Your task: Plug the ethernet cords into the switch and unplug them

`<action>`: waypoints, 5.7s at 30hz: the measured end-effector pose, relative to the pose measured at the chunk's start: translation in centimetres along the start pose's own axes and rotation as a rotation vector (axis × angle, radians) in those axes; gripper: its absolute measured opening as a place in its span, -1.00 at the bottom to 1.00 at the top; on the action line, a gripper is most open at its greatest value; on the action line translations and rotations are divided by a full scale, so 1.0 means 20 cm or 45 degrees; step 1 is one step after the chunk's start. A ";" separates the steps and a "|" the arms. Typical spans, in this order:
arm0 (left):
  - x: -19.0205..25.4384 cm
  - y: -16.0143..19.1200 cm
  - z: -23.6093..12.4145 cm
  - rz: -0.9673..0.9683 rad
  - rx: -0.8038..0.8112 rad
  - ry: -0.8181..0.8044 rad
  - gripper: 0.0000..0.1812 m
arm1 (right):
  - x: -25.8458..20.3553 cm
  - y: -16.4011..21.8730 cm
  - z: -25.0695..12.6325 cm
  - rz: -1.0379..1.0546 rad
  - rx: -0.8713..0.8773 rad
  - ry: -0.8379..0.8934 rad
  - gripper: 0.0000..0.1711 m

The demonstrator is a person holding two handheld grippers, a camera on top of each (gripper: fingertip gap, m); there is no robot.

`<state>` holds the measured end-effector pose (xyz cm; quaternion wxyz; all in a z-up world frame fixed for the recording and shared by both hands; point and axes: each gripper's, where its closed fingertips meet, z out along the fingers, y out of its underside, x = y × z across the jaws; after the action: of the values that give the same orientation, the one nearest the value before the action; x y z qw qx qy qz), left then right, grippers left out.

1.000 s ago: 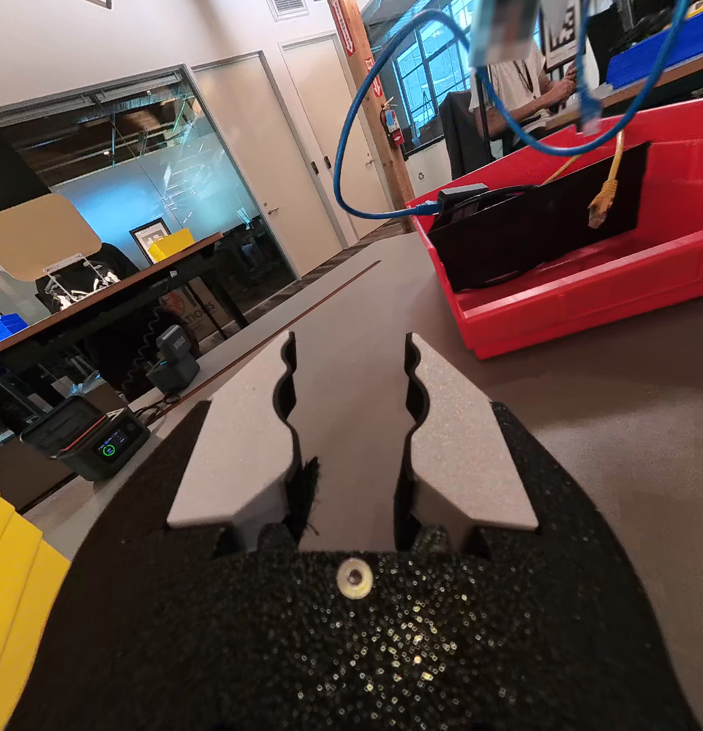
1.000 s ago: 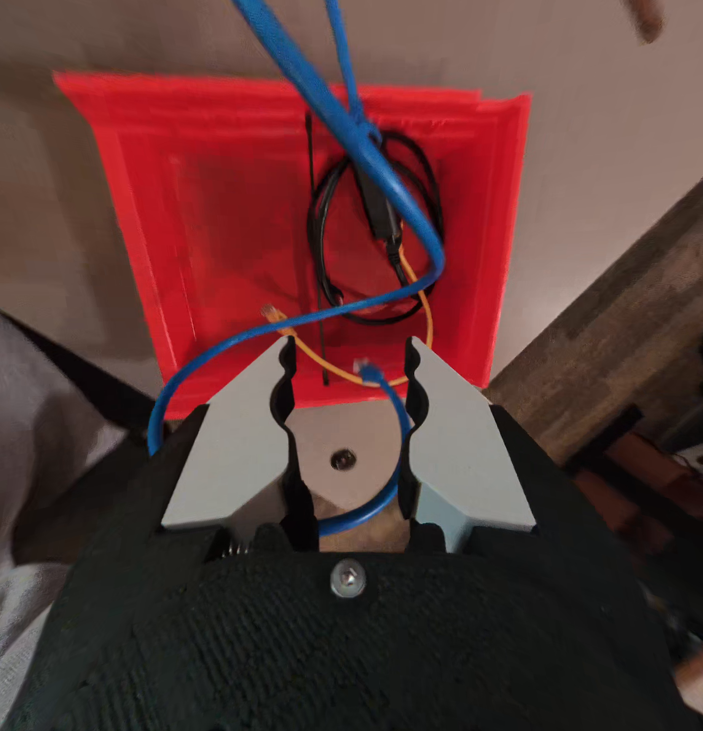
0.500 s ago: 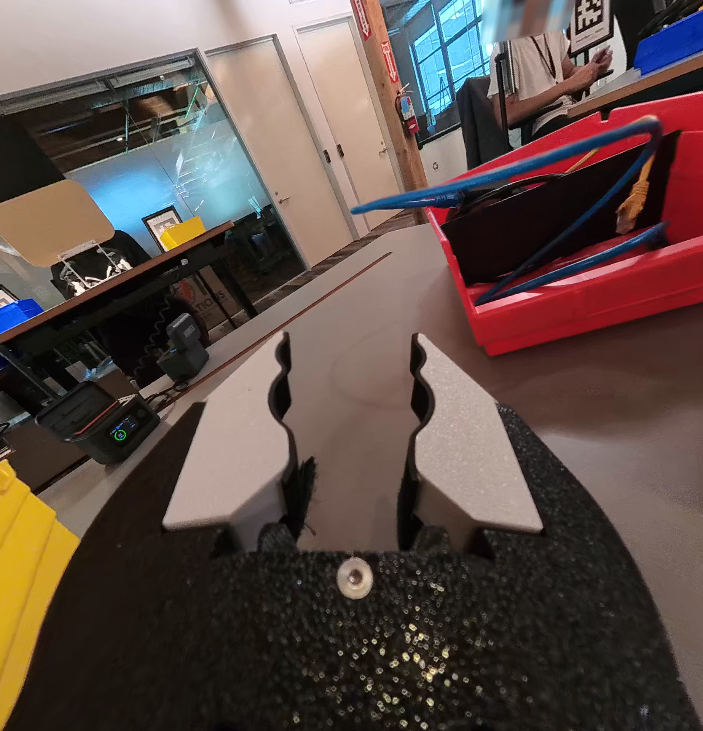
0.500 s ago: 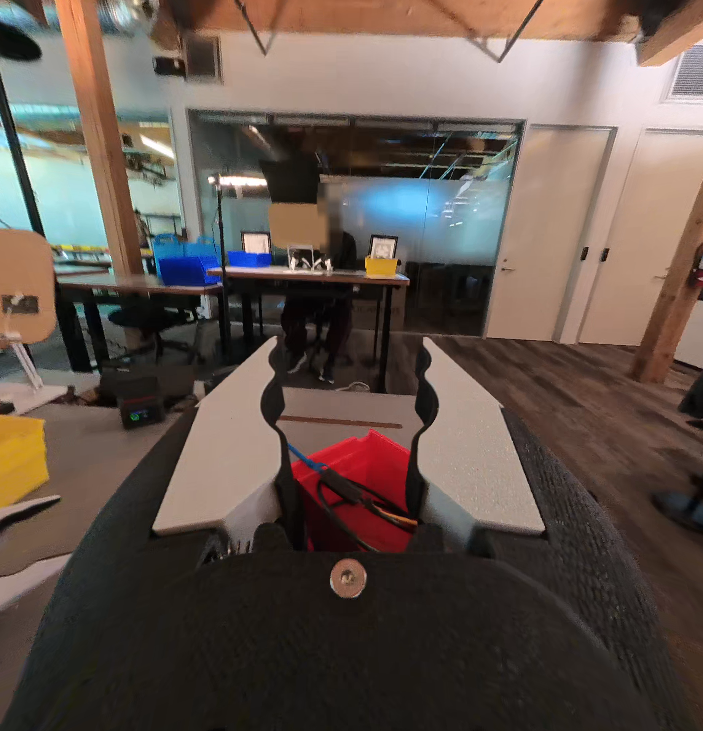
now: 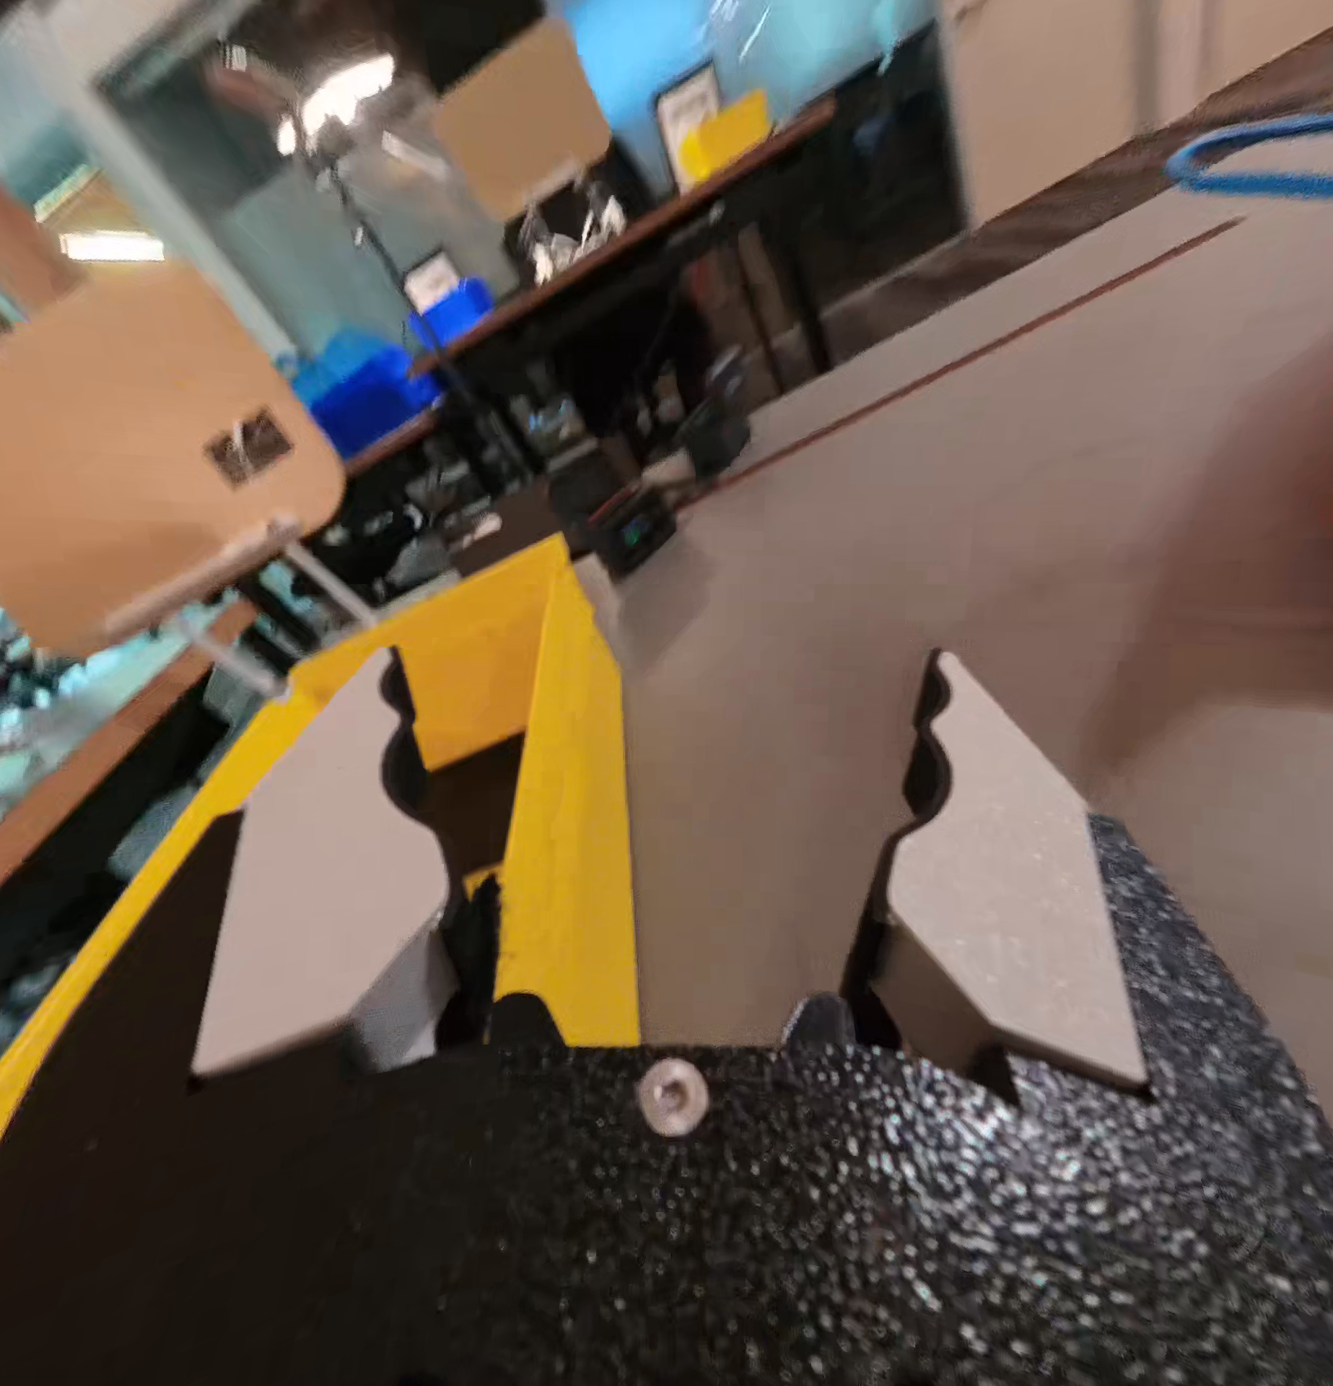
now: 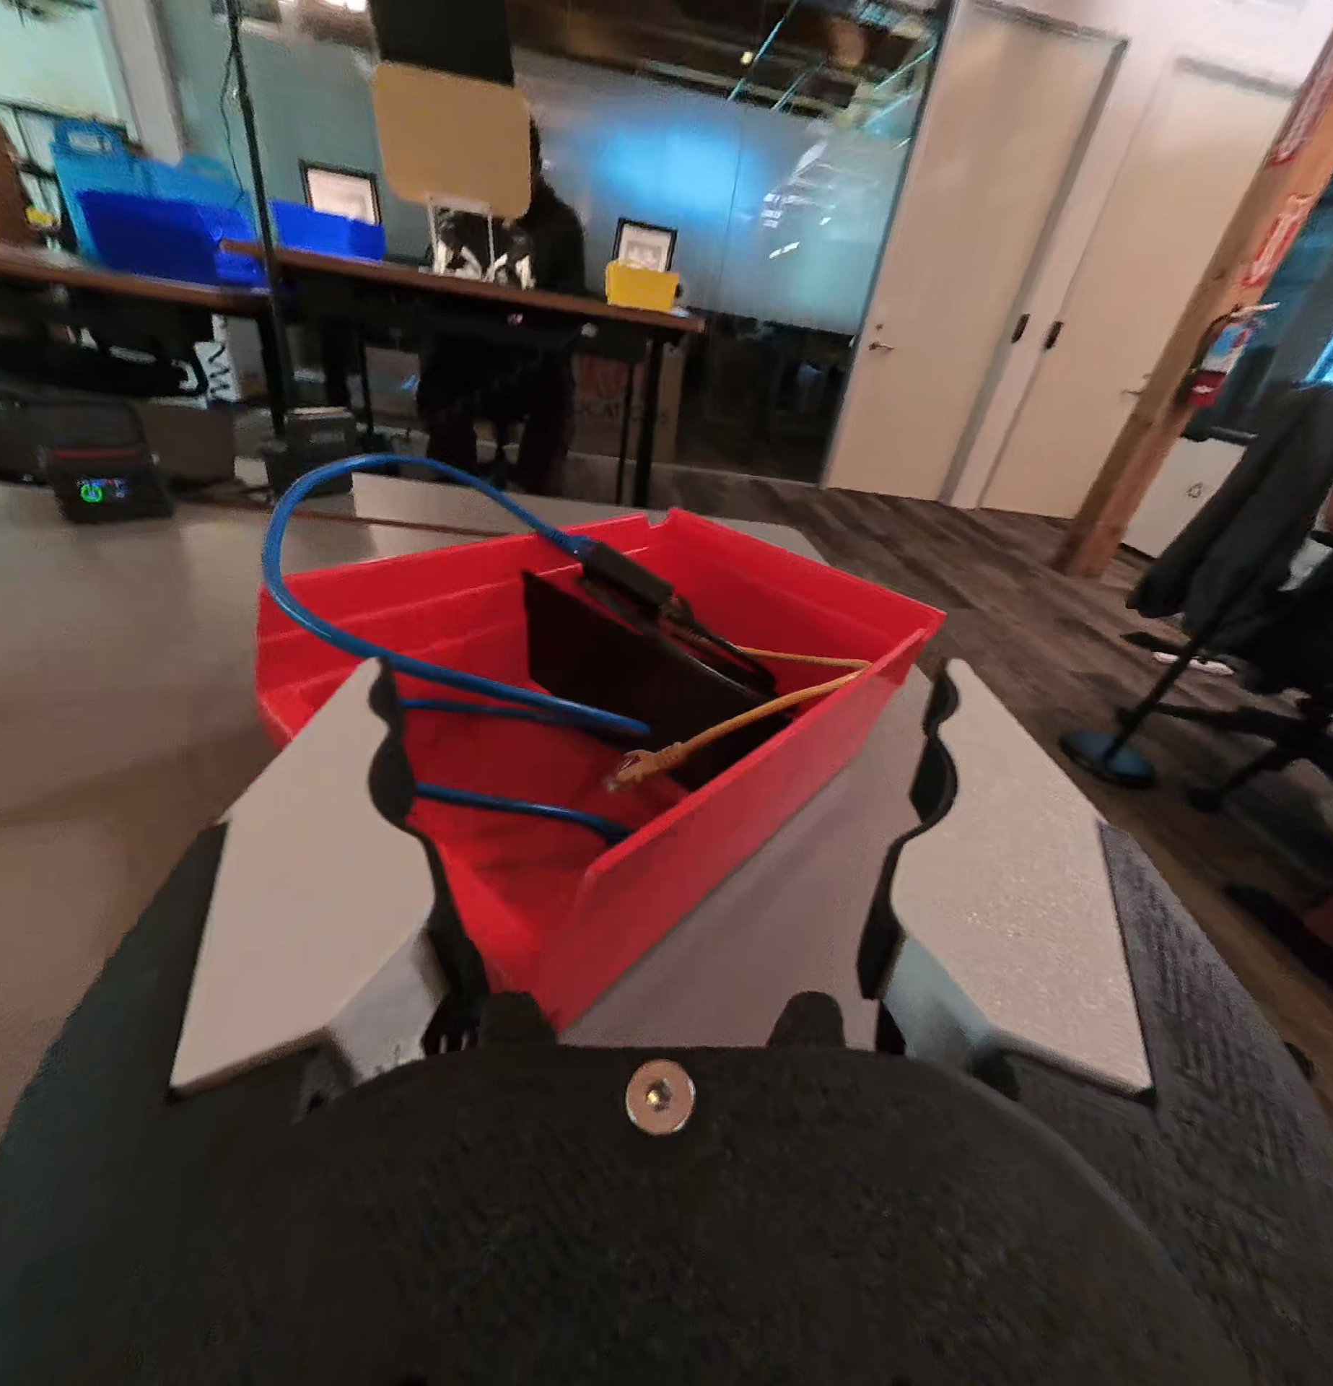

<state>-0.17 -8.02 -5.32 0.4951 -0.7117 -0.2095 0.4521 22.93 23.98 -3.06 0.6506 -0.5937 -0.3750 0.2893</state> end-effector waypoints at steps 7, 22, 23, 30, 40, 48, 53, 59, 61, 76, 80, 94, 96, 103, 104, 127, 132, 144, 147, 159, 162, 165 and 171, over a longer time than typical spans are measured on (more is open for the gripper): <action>-0.16 0.30 -0.03 -0.218 -0.294 0.004 0.74 | 0.00 0.13 0.08 -0.127 -0.142 0.057 0.81; -0.12 0.51 0.04 -0.006 -0.463 0.106 -0.40 | 0.02 0.35 0.14 -0.075 -0.405 0.018 -0.06; -0.13 0.51 0.03 0.002 -0.456 0.098 -0.45 | 0.04 0.36 0.13 -0.077 -0.416 0.030 -0.12; -0.20 0.48 0.02 -0.042 -0.361 0.060 -0.91 | 0.24 0.36 0.09 0.089 -0.443 0.081 -0.68; -0.19 0.47 0.02 -0.011 -0.318 0.087 -0.94 | 0.29 0.51 0.07 0.117 -0.631 0.029 -0.91; -0.22 0.40 -0.01 -0.060 -0.254 0.061 -0.97 | 0.22 0.48 0.10 0.117 -0.614 -0.008 -0.95; -0.26 0.21 -0.07 -0.016 -0.145 0.004 -0.97 | 0.02 0.44 0.15 0.118 -0.605 -0.112 -0.96; -0.28 -0.04 -0.17 0.020 -0.004 -0.029 -0.96 | -0.33 0.33 0.22 0.047 -0.572 -0.274 -0.96; -0.28 -0.08 -0.20 0.032 0.022 -0.040 -0.96 | -0.46 0.32 0.23 0.039 -0.569 -0.332 -0.97; -0.39 -0.20 -0.31 0.052 0.124 -0.148 -0.96 | -1.73 0.05 0.11 0.199 -0.320 -1.039 -0.24; -0.39 -0.21 -0.34 0.046 0.160 -0.130 -0.96 | -1.67 -0.12 0.00 0.228 -0.113 -1.162 0.12; 0.73 -0.89 -0.39 0.087 0.530 0.928 -0.97 | -0.04 -0.43 -0.24 0.115 0.696 -0.233 -0.17; 0.91 -0.93 -0.37 0.079 0.519 1.056 -0.97 | 0.06 -0.48 -0.29 0.161 0.821 -0.207 -0.26; 1.38 -0.80 -0.16 0.105 0.329 1.189 -0.96 | 0.06 -0.39 -0.16 0.172 0.726 -0.195 -0.25; 1.41 -0.78 -0.13 0.087 0.306 1.184 -0.96 | 0.04 -0.39 -0.15 0.158 0.716 -0.204 -0.25; 1.23 -0.54 -0.05 -0.090 0.339 0.932 0.15 | -0.08 -0.23 0.04 0.082 0.422 -0.241 -0.13; 0.76 -0.54 -0.18 -0.298 0.385 0.857 0.19 | -0.35 0.02 0.16 0.210 -0.038 -0.355 0.67; -0.54 0.02 -0.17 -0.399 0.146 -0.165 0.14 | -0.43 0.33 0.22 0.018 -0.446 -0.300 0.67; -0.65 0.20 -0.18 -0.453 -0.035 -0.209 0.16 | -0.35 0.34 0.20 -0.017 -0.459 -0.269 0.45; -0.53 0.50 -0.09 -0.744 -0.406 0.100 -0.46 | 0.16 0.39 0.21 0.031 -0.510 -0.082 -0.63; -0.54 0.52 -0.09 -0.730 -0.419 0.090 -0.55 | 0.22 0.40 0.22 0.071 -0.505 -0.091 -0.79; -0.57 0.55 -0.09 -0.653 -0.453 0.032 -0.67 | 0.25 0.40 0.22 0.070 -0.513 -0.089 -0.96; -0.62 0.59 -0.09 -0.510 -0.514 -0.080 -0.87 | 0.31 0.41 0.21 0.065 -0.528 -0.062 -0.96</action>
<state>-6.56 -23.23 -10.29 0.4161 -0.7261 -0.4468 0.3163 23.35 32.47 -10.25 0.4976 -0.7169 -0.4272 0.2365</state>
